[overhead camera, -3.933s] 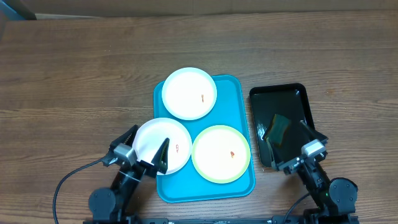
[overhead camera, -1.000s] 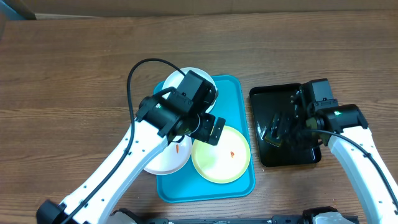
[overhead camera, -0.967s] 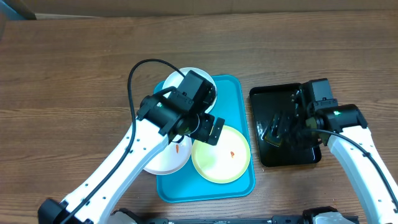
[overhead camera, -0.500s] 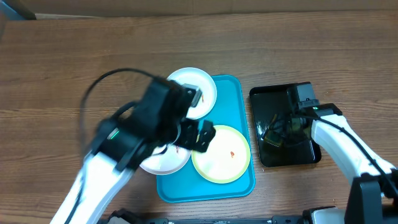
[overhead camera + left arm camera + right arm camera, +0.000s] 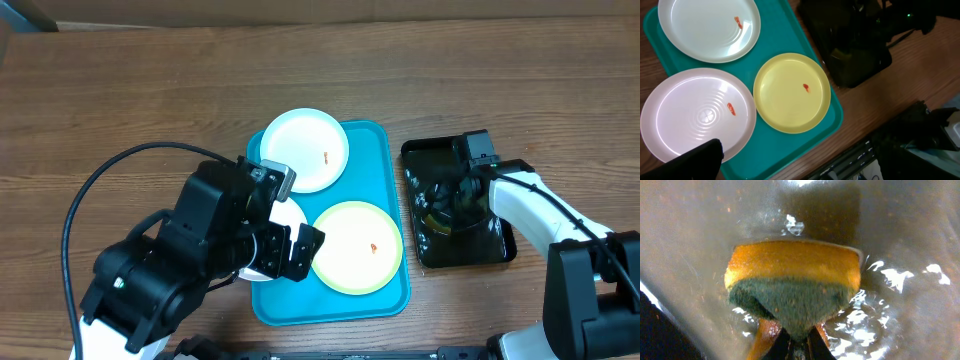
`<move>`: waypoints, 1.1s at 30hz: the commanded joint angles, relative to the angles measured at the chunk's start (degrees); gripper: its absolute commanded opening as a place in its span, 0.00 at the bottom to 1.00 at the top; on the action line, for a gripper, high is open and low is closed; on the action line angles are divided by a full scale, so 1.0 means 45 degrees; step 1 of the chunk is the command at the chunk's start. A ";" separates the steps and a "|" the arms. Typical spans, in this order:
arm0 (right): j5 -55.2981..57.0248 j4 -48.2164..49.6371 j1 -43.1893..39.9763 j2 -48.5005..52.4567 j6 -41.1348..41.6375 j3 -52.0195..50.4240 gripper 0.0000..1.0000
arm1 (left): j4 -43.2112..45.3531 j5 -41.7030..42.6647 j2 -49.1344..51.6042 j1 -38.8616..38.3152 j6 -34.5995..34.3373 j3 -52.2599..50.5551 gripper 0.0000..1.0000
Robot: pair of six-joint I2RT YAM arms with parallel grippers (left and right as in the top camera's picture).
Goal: Clean dirty plates on tray and stack at the side
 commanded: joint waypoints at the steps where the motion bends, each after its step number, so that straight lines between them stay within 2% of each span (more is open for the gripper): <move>1: 0.0345 -0.0782 0.0053 -0.0612 -0.1700 0.0918 0.04 | 0.0029 -0.0214 0.0355 0.0058 0.0248 0.0092 1.00; 3: 0.0335 -0.1418 0.0068 -0.1010 -0.2550 0.1379 0.07 | 0.0097 -0.0214 0.0612 0.0058 0.0243 0.0092 1.00; 6: 0.0107 -0.1656 0.0063 -0.1355 -0.2511 0.1496 0.43 | 0.0340 -0.0121 0.1054 0.0058 0.0243 0.0092 1.00; 7: 0.0107 -0.1715 0.0063 -0.1355 -0.2511 0.1496 0.49 | 0.0403 -0.0063 0.1180 0.0058 0.0243 0.0092 1.00; 10: 0.0146 -0.1792 0.0063 -0.1316 -0.2278 0.1345 0.52 | 0.0437 0.0257 0.1515 0.0058 0.0248 0.0092 1.00; 16: -0.0330 -0.1710 0.0068 -0.1311 -0.0427 -0.0053 0.45 | 0.0544 0.1175 0.1515 0.0058 0.0491 0.0097 1.00; 20: -0.0301 -0.0452 0.0063 -0.1311 0.0155 -0.1292 0.43 | 0.0641 0.1175 0.1404 0.0053 0.0495 0.0097 1.00; 24: -0.0219 0.1001 0.0063 -0.1302 0.0457 -0.2239 0.24 | 0.0641 0.1180 0.1404 0.0058 0.0491 0.0097 1.00; 26: 0.0525 0.1379 0.0063 -0.1302 0.0461 -0.2472 0.06 | 0.0593 0.1185 0.1404 0.0058 0.0491 0.0097 1.00; 33: 0.1355 0.0568 0.0053 -0.1307 -0.0287 -0.1438 0.04 | 0.0432 0.1185 0.1399 0.0058 0.0491 0.0097 1.00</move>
